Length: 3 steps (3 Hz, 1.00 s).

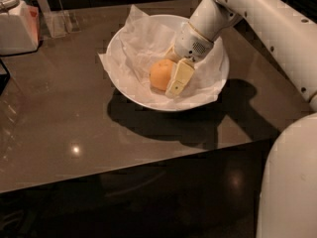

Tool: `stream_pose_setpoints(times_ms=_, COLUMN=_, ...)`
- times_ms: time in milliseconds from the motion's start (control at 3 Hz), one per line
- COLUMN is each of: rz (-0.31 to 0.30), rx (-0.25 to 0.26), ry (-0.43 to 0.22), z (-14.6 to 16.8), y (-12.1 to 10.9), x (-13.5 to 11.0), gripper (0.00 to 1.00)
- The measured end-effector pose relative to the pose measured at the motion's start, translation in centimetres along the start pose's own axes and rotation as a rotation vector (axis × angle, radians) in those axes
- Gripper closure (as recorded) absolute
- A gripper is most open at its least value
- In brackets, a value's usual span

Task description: Pick orange from white bowl

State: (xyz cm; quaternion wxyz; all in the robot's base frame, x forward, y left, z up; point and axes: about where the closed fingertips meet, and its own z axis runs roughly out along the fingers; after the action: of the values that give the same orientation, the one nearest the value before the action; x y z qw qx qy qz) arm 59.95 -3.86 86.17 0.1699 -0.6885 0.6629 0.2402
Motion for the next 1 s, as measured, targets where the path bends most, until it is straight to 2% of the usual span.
stream_pose_setpoints(times_ms=333, rz=0.017, rx=-0.029, ry=-0.011, z=1.13, y=-0.20, x=0.35, gripper=0.21)
stream_pose_setpoints(times_ms=667, rz=0.023, rx=-0.036, ry=-0.015, z=1.51, y=-0.26, x=0.49, gripper=0.40)
stream_pose_setpoints(times_ms=1000, rz=0.027, rx=-0.034, ry=-0.018, z=1.42, y=-0.27, x=0.48, gripper=0.63)
